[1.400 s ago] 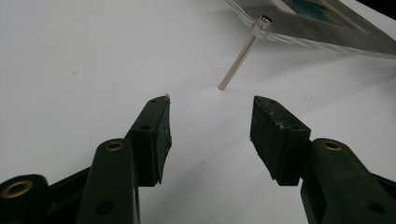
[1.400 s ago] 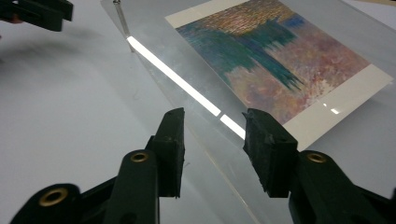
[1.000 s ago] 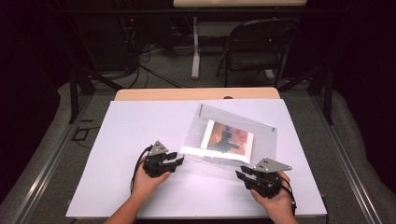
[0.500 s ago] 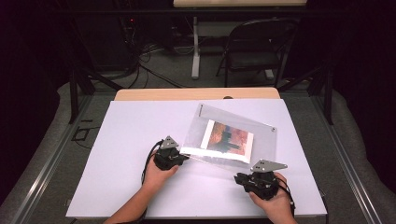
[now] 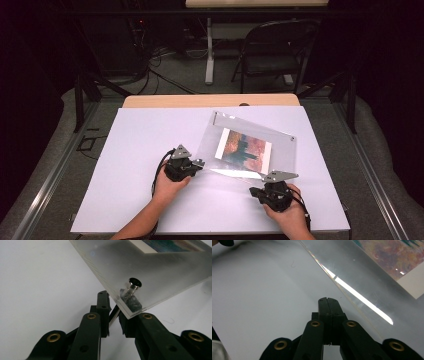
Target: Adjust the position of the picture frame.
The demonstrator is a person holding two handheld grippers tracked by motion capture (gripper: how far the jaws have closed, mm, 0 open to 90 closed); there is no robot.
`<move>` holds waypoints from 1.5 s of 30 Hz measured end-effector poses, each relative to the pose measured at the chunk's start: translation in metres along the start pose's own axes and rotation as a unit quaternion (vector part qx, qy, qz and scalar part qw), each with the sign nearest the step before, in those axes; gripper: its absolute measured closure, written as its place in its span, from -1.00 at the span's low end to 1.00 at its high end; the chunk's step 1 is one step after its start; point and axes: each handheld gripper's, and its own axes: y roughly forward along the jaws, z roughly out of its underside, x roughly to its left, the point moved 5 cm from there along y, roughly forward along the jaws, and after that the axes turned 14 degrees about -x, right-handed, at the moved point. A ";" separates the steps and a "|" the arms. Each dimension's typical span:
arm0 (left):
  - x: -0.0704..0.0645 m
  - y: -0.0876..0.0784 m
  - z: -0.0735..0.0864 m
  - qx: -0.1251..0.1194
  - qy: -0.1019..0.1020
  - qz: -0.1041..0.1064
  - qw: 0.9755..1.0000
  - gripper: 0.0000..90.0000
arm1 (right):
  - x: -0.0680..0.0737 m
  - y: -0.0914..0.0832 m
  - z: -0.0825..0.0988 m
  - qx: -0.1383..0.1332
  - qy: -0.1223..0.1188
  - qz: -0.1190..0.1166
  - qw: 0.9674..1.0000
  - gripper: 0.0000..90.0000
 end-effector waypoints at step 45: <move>-0.068 -0.008 0.012 0.025 0.069 0.070 0.995 0.89 | -0.078 0.017 -0.031 0.052 0.126 0.022 0.990 1.00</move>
